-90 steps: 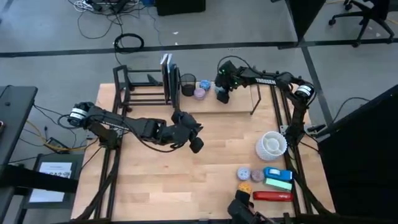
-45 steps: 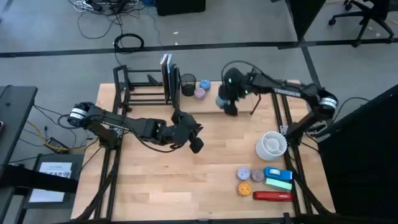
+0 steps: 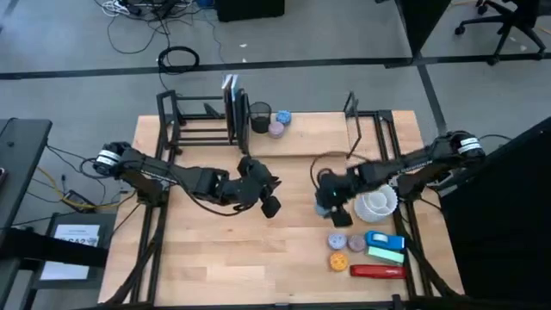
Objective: Stock shelves
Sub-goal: Remove the green scented candle from the shelf, then remove the blue scented candle from the shelf
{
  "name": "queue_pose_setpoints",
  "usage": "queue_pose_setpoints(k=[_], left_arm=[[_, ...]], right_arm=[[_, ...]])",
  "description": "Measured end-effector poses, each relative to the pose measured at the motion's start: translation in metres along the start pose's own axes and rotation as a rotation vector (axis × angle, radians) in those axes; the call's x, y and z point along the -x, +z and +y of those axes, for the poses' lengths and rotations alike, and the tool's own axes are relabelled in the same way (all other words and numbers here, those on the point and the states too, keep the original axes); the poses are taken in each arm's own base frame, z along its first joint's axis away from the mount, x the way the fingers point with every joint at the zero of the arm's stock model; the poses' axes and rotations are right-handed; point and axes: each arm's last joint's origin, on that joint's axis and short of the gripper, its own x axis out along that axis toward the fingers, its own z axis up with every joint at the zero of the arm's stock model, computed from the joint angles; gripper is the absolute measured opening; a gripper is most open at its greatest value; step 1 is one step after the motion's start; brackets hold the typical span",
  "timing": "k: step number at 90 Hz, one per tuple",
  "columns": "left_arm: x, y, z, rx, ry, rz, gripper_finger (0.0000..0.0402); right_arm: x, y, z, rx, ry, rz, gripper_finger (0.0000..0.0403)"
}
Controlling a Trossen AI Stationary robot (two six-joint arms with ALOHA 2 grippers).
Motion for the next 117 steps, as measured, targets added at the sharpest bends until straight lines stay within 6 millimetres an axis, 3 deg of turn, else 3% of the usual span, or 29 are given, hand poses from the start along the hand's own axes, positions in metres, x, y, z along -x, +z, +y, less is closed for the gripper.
queue_pose_setpoints(k=[21,48,58,71,80,89,106,117], left_arm=[[0.000,0.000,0.000,0.004,0.000,0.000,0.0037],[0.000,0.000,0.000,0.004,-0.001,0.000,0.0037],[0.000,0.000,0.000,0.004,0.000,0.000,0.0037],[0.000,0.000,0.000,0.005,-0.001,-0.002,0.0037],[0.000,0.002,-0.001,0.016,-0.009,-0.016,0.0037],[0.000,0.005,-0.003,0.028,-0.025,-0.047,0.0037],[0.012,0.014,0.000,-0.009,-0.103,-0.044,0.0037],[0.025,0.022,0.005,0.002,-0.124,-0.070,0.0037]], right_arm=[[-0.017,-0.030,0.019,-0.062,-0.006,0.094,0.0263],[-0.017,-0.035,0.032,-0.062,0.003,0.109,0.0360],[-0.009,-0.025,0.033,-0.066,-0.002,0.076,0.0368],[0.021,0.005,0.026,-0.041,-0.120,-0.055,0.0361],[0.044,0.031,0.004,-0.020,-0.252,-0.152,0.0351],[0.063,0.057,-0.031,-0.002,-0.350,-0.252,0.0347],[0.085,0.085,-0.126,-0.113,-0.535,-0.413,0.0346],[0.082,0.087,-0.190,-0.297,-0.591,-0.523,0.0346]])
